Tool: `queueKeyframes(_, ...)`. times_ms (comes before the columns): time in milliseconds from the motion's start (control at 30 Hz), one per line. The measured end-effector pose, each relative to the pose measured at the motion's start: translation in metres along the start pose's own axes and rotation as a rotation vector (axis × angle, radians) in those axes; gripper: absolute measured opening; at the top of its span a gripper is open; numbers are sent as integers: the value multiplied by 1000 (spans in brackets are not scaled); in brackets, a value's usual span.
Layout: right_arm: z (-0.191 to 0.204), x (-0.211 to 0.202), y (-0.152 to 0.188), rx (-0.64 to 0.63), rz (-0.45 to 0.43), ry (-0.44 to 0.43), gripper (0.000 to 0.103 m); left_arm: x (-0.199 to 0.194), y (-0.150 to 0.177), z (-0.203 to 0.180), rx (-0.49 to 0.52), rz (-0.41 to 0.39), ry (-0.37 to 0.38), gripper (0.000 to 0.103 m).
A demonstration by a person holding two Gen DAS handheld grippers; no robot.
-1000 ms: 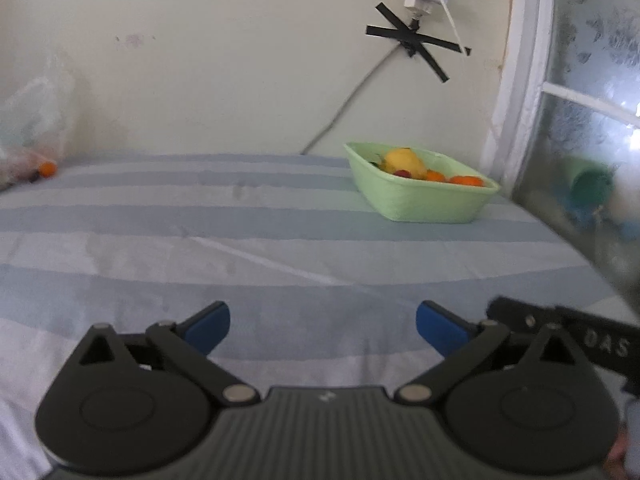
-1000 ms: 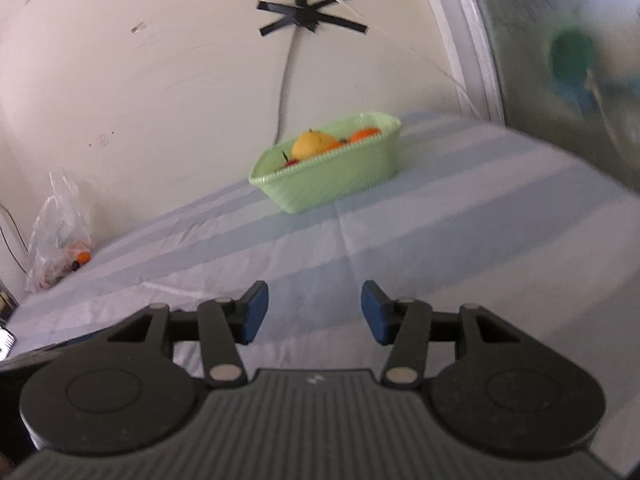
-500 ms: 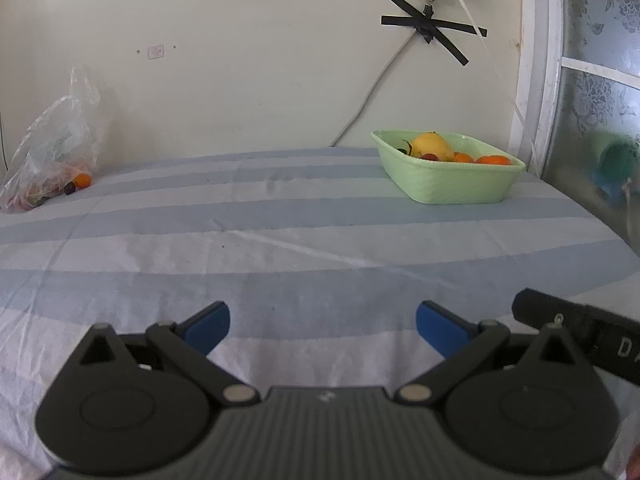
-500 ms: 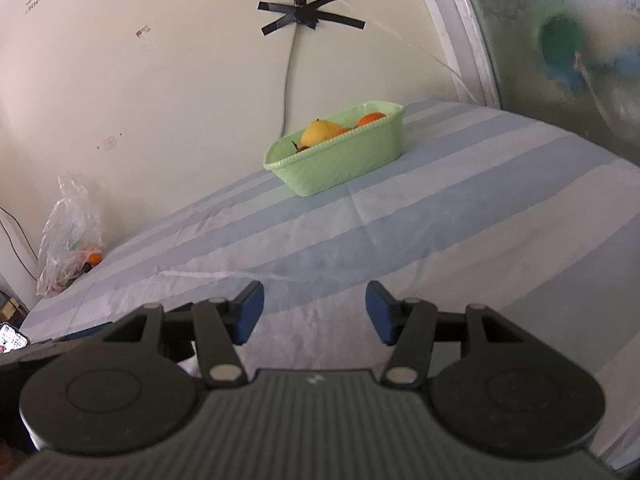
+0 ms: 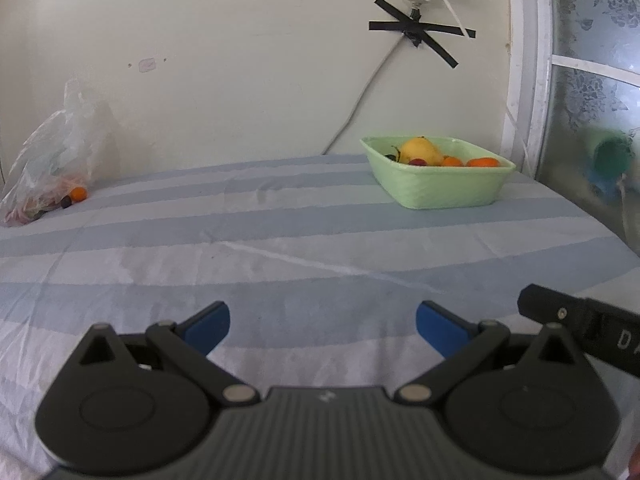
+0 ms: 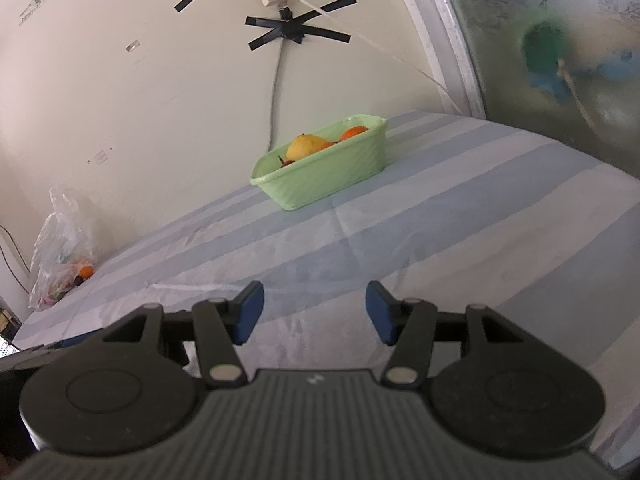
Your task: Organize fruits
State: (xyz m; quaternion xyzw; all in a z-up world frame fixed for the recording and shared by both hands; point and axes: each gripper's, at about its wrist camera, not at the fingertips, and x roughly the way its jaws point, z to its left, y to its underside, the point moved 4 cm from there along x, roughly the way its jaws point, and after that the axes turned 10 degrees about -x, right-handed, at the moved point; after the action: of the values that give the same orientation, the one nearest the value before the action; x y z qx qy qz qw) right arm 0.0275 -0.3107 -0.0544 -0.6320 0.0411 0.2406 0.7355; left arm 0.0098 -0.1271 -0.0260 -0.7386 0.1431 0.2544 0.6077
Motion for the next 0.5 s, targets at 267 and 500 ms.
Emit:
queueKeyframes(267,-3,4,-3,15,-13,-2,59,-2,-6,2,14,-6,-10,103)
queueKeyframes(500,-4,3,-5,12,-17,-1,59,-7,-14,2,37,-6,-6,103)
